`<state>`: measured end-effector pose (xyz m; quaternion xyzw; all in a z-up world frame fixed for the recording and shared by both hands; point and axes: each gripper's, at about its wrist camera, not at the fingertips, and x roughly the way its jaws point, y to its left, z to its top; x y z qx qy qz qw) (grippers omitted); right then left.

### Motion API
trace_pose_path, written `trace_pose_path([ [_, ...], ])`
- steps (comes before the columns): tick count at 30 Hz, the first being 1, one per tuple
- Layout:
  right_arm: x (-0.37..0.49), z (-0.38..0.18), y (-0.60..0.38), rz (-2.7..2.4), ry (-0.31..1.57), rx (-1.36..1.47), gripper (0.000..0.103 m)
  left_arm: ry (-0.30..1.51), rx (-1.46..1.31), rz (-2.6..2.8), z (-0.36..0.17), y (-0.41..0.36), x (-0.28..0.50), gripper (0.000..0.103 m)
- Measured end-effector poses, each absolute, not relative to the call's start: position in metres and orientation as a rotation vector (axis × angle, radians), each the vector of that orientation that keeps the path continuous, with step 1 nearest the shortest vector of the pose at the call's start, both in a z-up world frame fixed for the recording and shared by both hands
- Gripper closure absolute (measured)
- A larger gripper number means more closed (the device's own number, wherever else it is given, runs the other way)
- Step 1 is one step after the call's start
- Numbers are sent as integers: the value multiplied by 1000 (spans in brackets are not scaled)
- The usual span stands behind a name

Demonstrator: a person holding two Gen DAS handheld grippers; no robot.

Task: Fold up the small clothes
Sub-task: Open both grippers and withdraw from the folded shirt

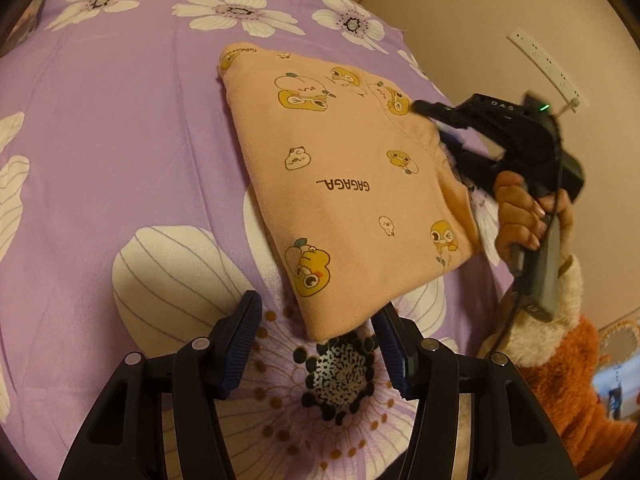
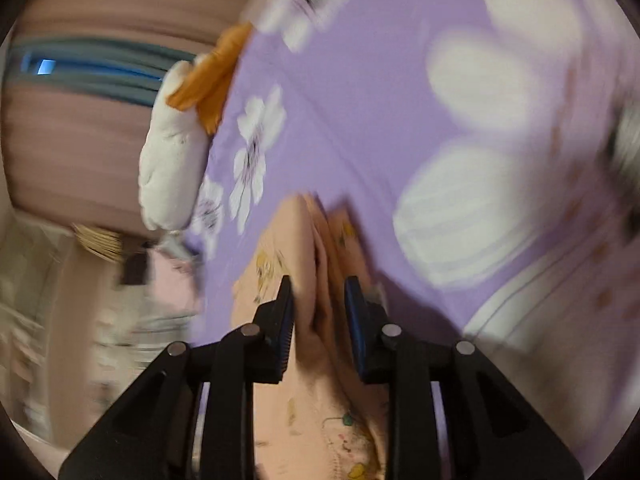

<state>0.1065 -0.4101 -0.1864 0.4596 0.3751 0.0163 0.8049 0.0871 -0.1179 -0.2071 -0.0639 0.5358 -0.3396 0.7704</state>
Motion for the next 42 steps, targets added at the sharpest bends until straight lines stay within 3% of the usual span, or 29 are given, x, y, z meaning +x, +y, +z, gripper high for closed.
trace_pose_path([
  [4,98,-149,-390,-65,746,663,93,1141,-104,-682,-206,-124,83,48],
  [7,91,-151,-385,94,780,729,87,1126,-70,-635,-203,-127,78,65],
  [9,87,-156,-383,158,821,748,73,1114,-37,-632,-204,-129,75,68],
  [12,76,-155,-376,162,828,713,69,1092,-11,-612,-206,-134,70,70],
  [15,67,-159,-369,219,885,711,51,1072,19,-600,-207,-139,69,70],
  [17,58,-161,-364,203,895,685,51,1072,12,-606,-207,-139,68,70],
  [19,54,-163,-359,211,904,636,53,1076,0,-610,-208,-139,68,70],
  [24,43,-171,-353,148,934,484,78,1074,1,-609,-207,-143,67,70],
  [29,31,-175,-362,164,951,509,74,1062,28,-627,-208,-153,62,70],
  [32,26,-179,-353,66,922,406,96,1055,36,-622,-207,-157,61,70],
  [33,24,-180,-351,58,915,406,98,1057,27,-621,-207,-157,62,70],
  [42,22,-183,-377,33,928,510,98,1046,118,-627,-205,-162,54,70],
])
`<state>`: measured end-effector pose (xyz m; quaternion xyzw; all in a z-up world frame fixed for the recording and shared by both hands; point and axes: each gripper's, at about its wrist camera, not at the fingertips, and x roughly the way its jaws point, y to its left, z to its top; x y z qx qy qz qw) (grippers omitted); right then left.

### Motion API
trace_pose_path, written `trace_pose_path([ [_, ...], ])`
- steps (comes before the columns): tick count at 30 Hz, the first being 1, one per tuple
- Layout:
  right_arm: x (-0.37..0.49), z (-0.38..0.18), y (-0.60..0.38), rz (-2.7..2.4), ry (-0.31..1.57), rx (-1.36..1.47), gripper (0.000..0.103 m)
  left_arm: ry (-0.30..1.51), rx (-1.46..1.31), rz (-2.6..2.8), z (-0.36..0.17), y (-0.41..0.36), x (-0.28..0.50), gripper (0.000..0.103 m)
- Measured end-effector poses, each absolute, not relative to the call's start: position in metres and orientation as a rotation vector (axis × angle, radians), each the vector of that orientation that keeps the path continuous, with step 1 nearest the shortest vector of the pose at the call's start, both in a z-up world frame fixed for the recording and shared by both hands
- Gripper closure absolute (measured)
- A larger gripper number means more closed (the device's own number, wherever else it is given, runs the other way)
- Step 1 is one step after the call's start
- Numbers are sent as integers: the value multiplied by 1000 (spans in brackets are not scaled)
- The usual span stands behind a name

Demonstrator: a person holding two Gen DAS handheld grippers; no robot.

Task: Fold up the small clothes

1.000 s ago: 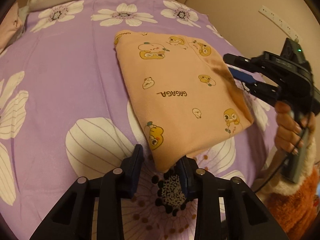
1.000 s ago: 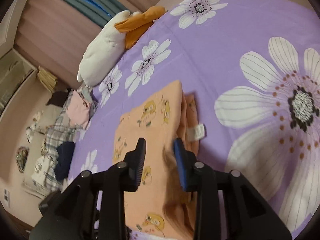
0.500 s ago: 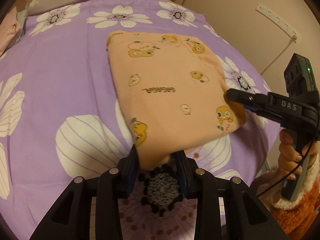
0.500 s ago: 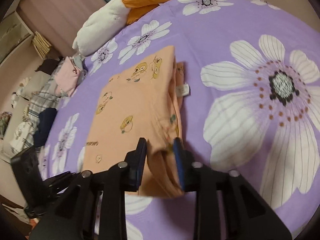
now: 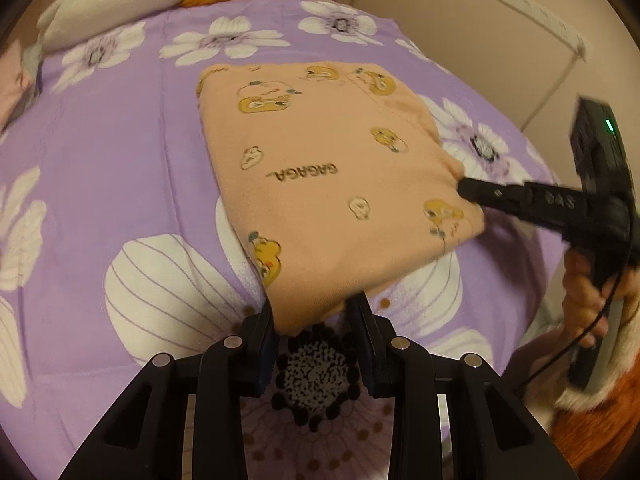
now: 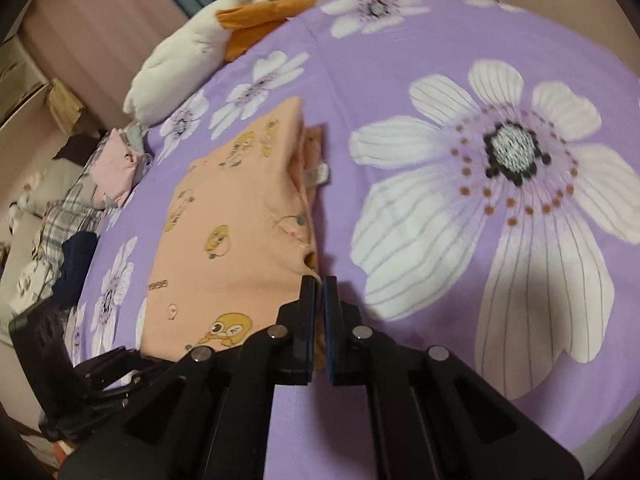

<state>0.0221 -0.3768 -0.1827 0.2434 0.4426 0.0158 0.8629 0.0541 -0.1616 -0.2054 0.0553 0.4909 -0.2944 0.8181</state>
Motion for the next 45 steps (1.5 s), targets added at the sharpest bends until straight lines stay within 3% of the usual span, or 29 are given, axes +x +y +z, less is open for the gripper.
trace_pose_path([
  [4,22,-182,-361,9,949,394,97,1050,197,-658,-197,-156,44,70],
  [8,20,-179,-365,7,963,399,91,1006,59,-649,-171,-126,46,70],
  [13,4,-140,-373,144,757,495,91,895,-64,-681,-144,-112,50,70],
  [16,10,-138,-370,230,726,571,91,954,-125,-764,-160,-125,62,70],
  [20,30,-155,-345,210,847,513,91,1090,-21,-732,-203,-155,68,70],
  [23,38,-177,-331,135,984,419,96,1030,50,-730,-203,-158,57,70],
  [27,30,-178,-329,117,996,352,97,1016,107,-745,-202,-155,46,70],
  [29,27,-181,-336,114,996,379,102,1028,82,-750,-203,-150,46,70],
  [35,22,-184,-371,87,957,557,103,1064,52,-766,-209,-143,47,70],
  [40,19,-178,-376,98,899,653,96,1089,31,-744,-199,-141,46,70],
  [45,17,-172,-376,149,843,714,91,963,37,-845,-162,-143,29,70],
])
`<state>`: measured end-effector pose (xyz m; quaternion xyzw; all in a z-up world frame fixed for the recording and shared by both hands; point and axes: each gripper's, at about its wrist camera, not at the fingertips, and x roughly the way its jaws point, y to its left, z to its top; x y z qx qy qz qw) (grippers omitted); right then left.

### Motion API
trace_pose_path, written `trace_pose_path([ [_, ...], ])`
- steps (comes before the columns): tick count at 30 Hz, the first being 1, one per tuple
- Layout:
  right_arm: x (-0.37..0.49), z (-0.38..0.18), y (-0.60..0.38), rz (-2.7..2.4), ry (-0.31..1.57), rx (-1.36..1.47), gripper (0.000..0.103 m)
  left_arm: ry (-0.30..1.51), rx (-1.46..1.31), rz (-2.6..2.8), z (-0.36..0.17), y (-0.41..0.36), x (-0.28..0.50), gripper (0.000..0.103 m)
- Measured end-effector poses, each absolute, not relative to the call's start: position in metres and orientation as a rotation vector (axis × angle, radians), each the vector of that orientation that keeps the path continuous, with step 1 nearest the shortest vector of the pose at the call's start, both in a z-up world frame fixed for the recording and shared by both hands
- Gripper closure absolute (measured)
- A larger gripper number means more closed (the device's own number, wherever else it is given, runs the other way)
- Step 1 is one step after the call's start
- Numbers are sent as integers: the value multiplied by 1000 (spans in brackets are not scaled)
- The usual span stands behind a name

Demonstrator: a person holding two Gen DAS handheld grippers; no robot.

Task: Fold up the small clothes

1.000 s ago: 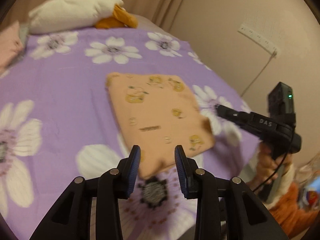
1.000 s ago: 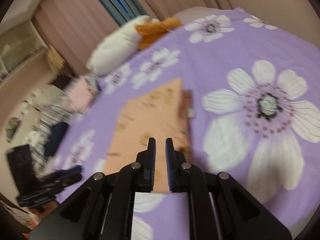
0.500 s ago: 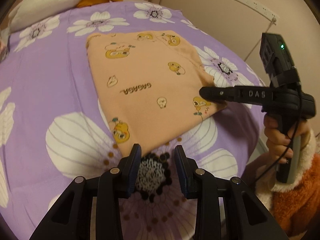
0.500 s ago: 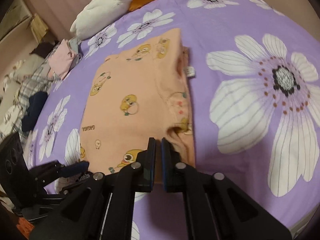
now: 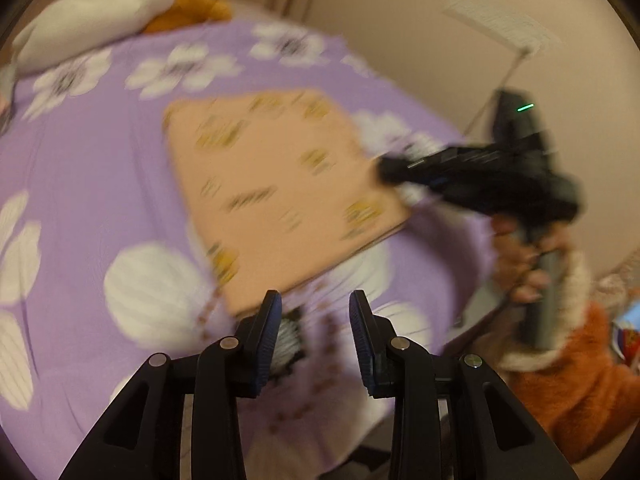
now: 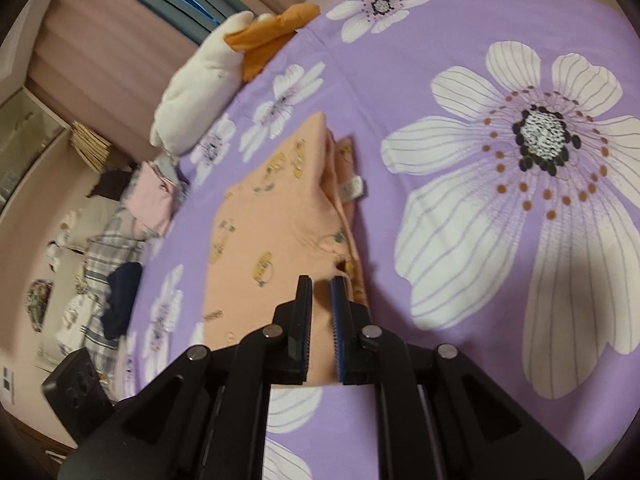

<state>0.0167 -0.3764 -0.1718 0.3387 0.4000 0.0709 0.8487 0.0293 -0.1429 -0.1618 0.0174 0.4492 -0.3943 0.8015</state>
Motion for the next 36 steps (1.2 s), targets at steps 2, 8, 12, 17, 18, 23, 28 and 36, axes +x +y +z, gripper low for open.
trace_pose_path([
  [2,19,-169,-373,177,830,729,90,925,0,-883,-150,-144,29,70],
  [8,30,-166,-365,162,832,704,85,1034,-47,-722,-189,-152,68,70],
  [12,38,-176,-363,80,905,628,90,1078,-118,-756,-208,-149,78,70],
  [17,38,-177,-355,47,932,501,91,1014,-1,-734,-205,-156,63,70],
  [18,38,-177,-355,43,934,494,91,1002,25,-720,-204,-158,61,70],
  [23,41,-183,-362,42,945,519,91,971,115,-674,-204,-165,55,70],
  [28,37,-184,-361,48,942,522,91,973,112,-668,-205,-165,60,70],
  [36,36,-183,-356,38,935,478,91,948,141,-656,-204,-169,56,70],
])
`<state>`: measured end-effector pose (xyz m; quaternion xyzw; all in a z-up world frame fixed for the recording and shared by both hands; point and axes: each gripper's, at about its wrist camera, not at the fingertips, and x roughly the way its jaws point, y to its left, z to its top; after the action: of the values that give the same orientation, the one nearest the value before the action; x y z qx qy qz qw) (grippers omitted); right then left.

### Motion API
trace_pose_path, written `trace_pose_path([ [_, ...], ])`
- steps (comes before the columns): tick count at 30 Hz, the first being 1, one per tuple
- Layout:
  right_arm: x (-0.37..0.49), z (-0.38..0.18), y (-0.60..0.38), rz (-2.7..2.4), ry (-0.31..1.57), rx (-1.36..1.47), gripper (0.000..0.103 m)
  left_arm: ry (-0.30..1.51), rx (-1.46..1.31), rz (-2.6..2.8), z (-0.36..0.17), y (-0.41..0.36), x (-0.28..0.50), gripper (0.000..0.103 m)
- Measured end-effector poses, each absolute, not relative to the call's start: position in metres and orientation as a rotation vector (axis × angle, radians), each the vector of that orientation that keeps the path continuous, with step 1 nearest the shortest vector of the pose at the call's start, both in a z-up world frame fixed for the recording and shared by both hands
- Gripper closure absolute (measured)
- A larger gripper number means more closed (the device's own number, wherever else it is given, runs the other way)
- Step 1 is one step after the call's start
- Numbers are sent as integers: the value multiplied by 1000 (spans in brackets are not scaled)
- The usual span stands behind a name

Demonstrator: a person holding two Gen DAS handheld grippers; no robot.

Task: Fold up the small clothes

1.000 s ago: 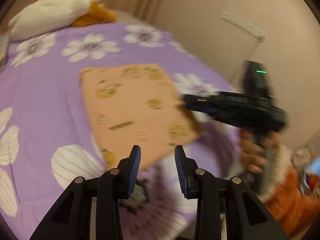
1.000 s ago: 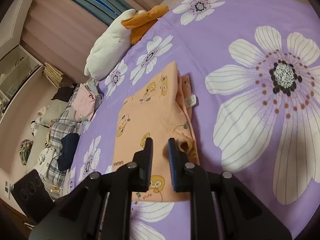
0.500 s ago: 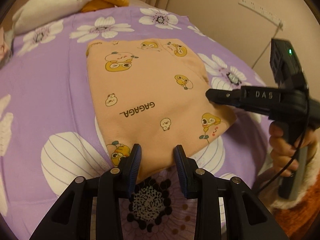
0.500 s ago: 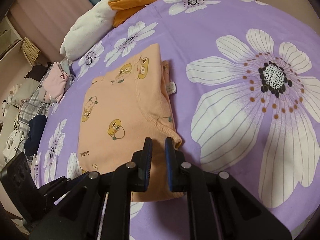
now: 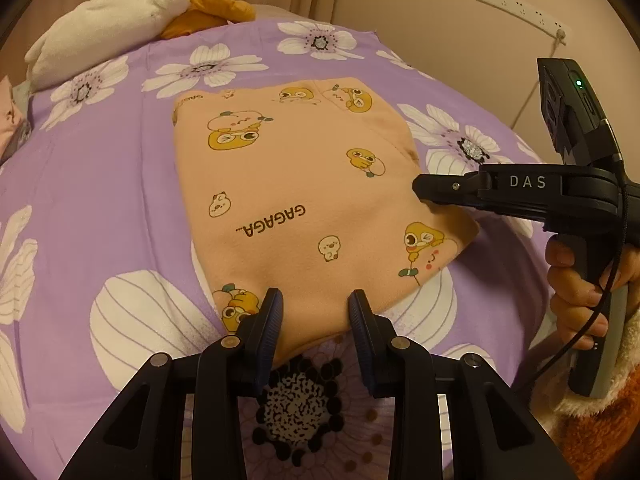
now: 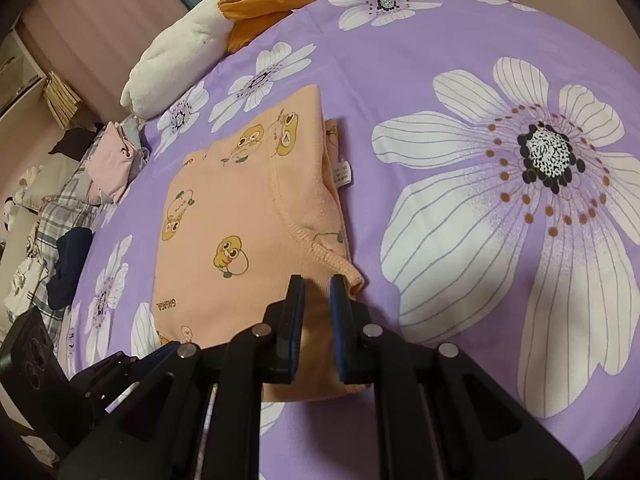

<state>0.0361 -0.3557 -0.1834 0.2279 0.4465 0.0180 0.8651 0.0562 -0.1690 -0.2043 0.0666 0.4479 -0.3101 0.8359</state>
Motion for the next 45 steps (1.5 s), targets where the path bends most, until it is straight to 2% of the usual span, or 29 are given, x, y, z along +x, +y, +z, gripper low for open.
trace_pose_path([
  [5,35,-179,-356,40,920,497,89,996,55,-646,-193,-158,60,70],
  [8,24,-163,-362,120,829,540,83,926,20,-649,-165,-142,55,70],
  [10,14,-151,-371,214,753,608,76,852,-16,-657,-144,-129,56,67],
  [12,9,-145,-382,259,701,685,50,831,-107,-659,-135,-115,66,52],
  [13,9,-145,-387,256,690,715,45,846,-172,-663,-134,-107,77,49],
  [19,47,-155,-405,163,837,678,42,1112,-432,-702,-181,-89,149,44],
  [21,66,-168,-407,222,908,760,34,1179,-570,-743,-198,-87,167,39],
  [24,91,-191,-405,320,1022,865,32,1244,-764,-890,-221,-91,187,31],
  [27,113,-204,-398,306,1082,850,33,1288,-815,-937,-237,-99,198,31],
  [32,125,-214,-392,399,1056,942,27,1292,-806,-1058,-240,-114,206,31],
  [37,123,-211,-387,423,1059,930,29,1357,-737,-903,-233,-99,207,31],
  [40,119,-210,-393,431,1056,923,29,1327,-618,-848,-223,-93,198,31],
  [45,121,-211,-391,409,1061,896,29,1338,-549,-988,-232,-131,190,30],
])
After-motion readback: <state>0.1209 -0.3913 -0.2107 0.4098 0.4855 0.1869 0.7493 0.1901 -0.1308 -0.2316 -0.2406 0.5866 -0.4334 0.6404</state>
